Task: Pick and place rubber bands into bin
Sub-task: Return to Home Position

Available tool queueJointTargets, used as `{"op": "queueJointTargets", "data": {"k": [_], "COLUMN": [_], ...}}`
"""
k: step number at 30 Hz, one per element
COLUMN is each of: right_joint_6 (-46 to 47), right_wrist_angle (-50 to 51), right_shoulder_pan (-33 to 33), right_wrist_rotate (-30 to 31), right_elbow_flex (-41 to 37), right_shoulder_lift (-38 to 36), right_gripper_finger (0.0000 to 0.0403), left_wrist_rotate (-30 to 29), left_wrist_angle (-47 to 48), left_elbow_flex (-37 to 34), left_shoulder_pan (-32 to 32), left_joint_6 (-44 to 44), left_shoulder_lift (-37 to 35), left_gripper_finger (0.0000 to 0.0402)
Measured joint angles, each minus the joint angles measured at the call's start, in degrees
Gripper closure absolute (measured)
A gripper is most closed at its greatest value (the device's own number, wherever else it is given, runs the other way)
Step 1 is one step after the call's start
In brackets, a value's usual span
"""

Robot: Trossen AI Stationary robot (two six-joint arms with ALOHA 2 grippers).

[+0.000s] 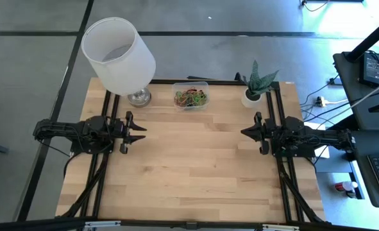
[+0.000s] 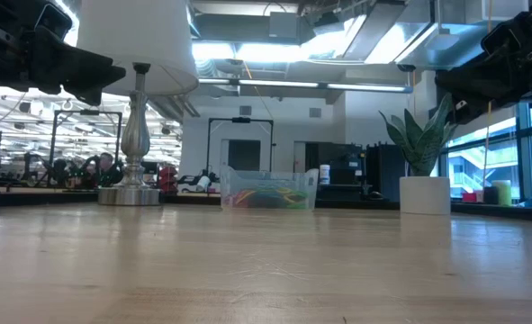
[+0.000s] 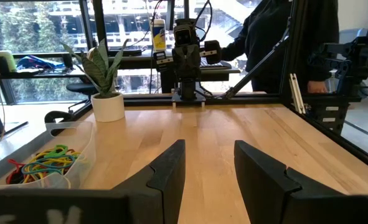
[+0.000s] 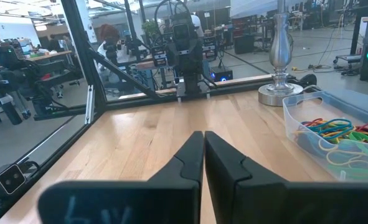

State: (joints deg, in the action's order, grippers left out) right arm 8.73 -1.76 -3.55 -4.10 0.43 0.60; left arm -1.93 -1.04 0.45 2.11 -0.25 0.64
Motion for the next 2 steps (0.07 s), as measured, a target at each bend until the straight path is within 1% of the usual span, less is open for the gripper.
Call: {"op": "queueJointTargets", "data": {"k": [2], "right_joint_6": [0.00], "right_wrist_angle": [0.00], "right_shoulder_pan": [0.00], "right_wrist_rotate": [0.00], "right_elbow_flex": [0.00], "right_shoulder_lift": [0.02], "right_gripper_finger": [0.0385], "left_wrist_rotate": [0.00], "left_wrist_angle": [0.00], "left_elbow_flex": [0.02], "left_shoulder_pan": [-0.01], "left_joint_6": [0.00], "left_shoulder_lift": [0.00], "left_gripper_finger": [0.0270]}}
